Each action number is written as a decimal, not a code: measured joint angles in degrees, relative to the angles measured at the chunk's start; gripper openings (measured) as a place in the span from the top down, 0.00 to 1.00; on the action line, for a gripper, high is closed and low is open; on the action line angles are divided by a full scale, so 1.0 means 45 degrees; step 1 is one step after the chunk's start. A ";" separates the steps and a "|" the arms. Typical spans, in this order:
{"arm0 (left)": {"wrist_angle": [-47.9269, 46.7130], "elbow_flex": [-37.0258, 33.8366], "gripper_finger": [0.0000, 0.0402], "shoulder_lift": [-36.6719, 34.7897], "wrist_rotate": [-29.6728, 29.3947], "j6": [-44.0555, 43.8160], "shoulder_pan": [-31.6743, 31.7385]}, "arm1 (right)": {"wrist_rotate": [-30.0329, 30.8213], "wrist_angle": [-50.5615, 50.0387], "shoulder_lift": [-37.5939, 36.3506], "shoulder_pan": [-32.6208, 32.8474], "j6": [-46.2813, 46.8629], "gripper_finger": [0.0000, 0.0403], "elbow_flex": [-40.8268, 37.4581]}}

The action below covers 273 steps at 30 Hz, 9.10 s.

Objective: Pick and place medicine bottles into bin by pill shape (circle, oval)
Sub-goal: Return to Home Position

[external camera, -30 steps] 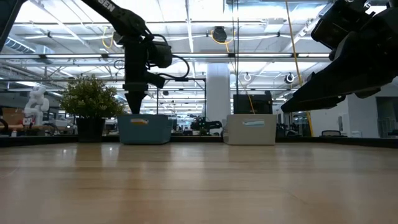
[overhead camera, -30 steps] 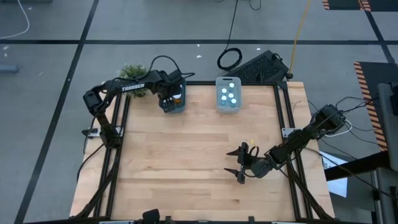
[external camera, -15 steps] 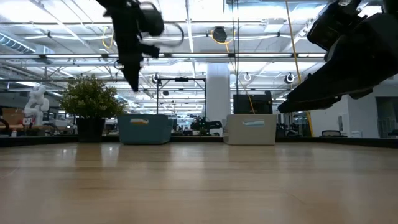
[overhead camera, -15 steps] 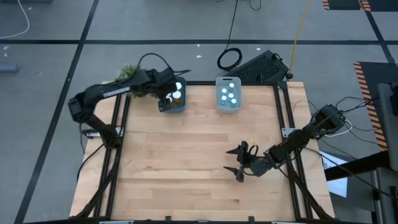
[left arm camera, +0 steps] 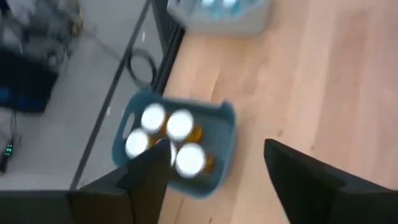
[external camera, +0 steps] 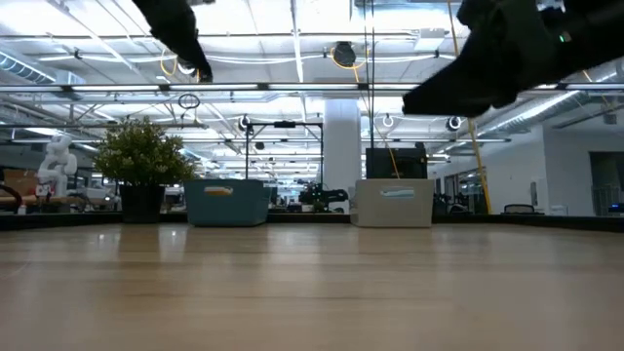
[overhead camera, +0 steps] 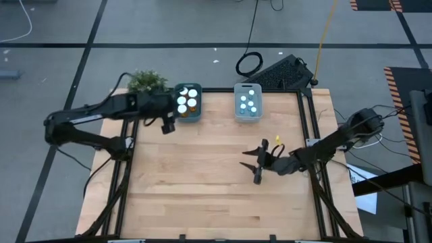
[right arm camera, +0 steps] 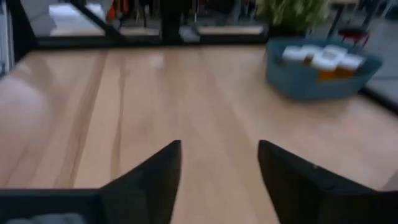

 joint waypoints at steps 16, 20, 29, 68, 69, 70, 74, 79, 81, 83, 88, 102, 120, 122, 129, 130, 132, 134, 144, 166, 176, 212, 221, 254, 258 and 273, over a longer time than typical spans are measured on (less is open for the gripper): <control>0.8609 -0.7408 0.76 -0.4786 0.0161 -0.0929 -0.3006 | -0.1781 -0.2926 -0.4185 -0.0180 -0.3605 0.99 -0.0417; 0.9291 -0.8225 0.83 -0.4894 -0.1057 -0.1405 -0.3864 | -0.1778 -0.2946 -0.5704 -0.0370 -0.3901 0.99 -0.1451; 0.9973 -0.8645 0.92 -0.5085 -0.1407 0.0021 -0.3728 | -0.4673 -0.1408 -0.9414 -0.2143 -0.4721 1.00 -0.4403; 1.7814 -1.4978 0.99 -0.8580 0.0364 -0.0835 -0.5814 | -0.9054 -0.2851 -1.3781 -0.5592 -0.6288 1.00 -0.5853; 1.7670 -1.4978 0.99 -0.8730 0.0364 -0.0778 -0.5814 | -0.9037 -0.2867 -1.3961 -0.5592 -0.6353 1.00 -0.5853; 1.7554 -1.4978 0.99 -0.8866 0.0364 -0.0691 -0.5809 | -0.9011 -0.2906 -1.4172 -0.5592 -0.6385 1.00 -0.5853; 1.7129 -1.4978 0.99 -0.9335 0.0369 -0.0516 -0.5803 | -0.9000 -0.3496 -1.5178 -0.5592 -0.6412 1.00 -0.5853; 1.6301 -1.4978 0.99 -0.9931 0.0369 -0.0449 -0.5799 | -0.8993 -0.5101 -1.6790 -0.5592 -0.6400 1.00 -0.5855; 1.5934 -1.4978 0.99 -1.0126 0.0369 -0.0464 -0.5804 | -0.9045 -0.5682 -1.7429 -0.5592 -0.6271 1.00 -0.5858; 1.5747 -1.4981 0.98 -1.0285 0.0369 -0.0530 -0.5802 | -0.9068 -0.5933 -1.7606 -0.5592 -0.6218 1.00 -0.5858; 1.5527 -1.4983 0.99 -1.0419 0.0364 -0.0460 -0.5790 | -0.9044 -0.6012 -1.7606 -0.5592 -0.6242 1.00 -0.5858; 1.4982 -1.4983 0.98 -1.0540 0.0364 -0.0633 -0.5770 | -0.9204 -0.7114 -1.7596 -0.5568 -0.5596 1.00 -0.5858; 1.4193 -1.4983 0.98 -1.0791 0.0369 -0.0877 -0.5765 | -0.9685 -0.7079 -1.7601 -0.5563 -0.4980 1.00 -0.5867; 1.4166 -1.4983 0.99 -1.1058 0.0468 -0.0670 -0.5765 | -0.9675 -0.7084 -1.7596 -0.5563 -0.4896 1.00 -0.5867; 1.2614 -1.4983 0.99 -1.3012 0.0522 -0.0439 -0.5765 | -0.9670 -0.7093 -1.7591 -0.5563 -0.4887 1.00 -0.5863; 1.2347 -1.4983 0.99 -1.3366 0.0601 -0.0444 -0.5765 | -0.9670 -0.7093 -1.7591 -0.5563 -0.4887 1.00 -0.5865; 1.2025 -1.4980 0.99 -1.4098 0.1064 -0.0175 -0.5765 | -0.9670 -0.7093 -1.7591 -0.5563 -0.4887 1.00 -0.5863; 1.1900 -1.4963 0.99 -1.4604 0.1583 0.0308 -0.5739 | -0.9670 -0.7095 -1.7591 -0.5563 -0.4887 1.00 -0.5863; 1.1546 -1.4967 0.99 -1.4564 0.3325 0.0375 -0.3733 | -0.9685 -0.7034 -1.7538 -0.5563 -0.4887 1.00 -0.5863; 1.1405 -1.4964 0.96 -1.4518 0.3806 -0.0910 -0.2074 | -0.9690 -0.6957 -1.7543 -0.5563 -0.4887 1.00 -0.5857; 1.1614 -1.4978 0.94 -1.4518 0.3603 -0.0234 -0.2074 | -0.9690 -0.6953 -1.7539 -0.5563 -0.4887 1.00 -0.5858; 1.1692 -1.4983 0.94 -1.4518 0.3580 -0.0327 -0.2074 | -0.9685 -0.6952 -1.7540 -0.5565 -0.4888 1.00 -0.5867; 1.1697 -1.4983 0.94 -1.4518 0.3580 -0.0439 -0.2074 | -0.9685 -0.6953 -1.7542 -0.5568 -0.4892 1.00 -0.5863; 1.1697 -1.4983 0.94 -1.4518 0.3585 -0.0467 -0.2074 | -0.9680 -0.6948 -1.7543 -0.5568 -0.4887 1.00 -0.5853; 1.1696 -1.4983 0.94 -1.4518 0.3585 -0.0467 -0.2074 | -0.9682 -0.6953 -1.7543 -0.5566 -0.4887 1.00 -0.5858; 1.1697 -1.4983 0.94 -1.4518 0.3585 -0.0467 -0.2074 | -0.9682 -0.6948 -1.7540 -0.5566 -0.4887 1.00 -0.5858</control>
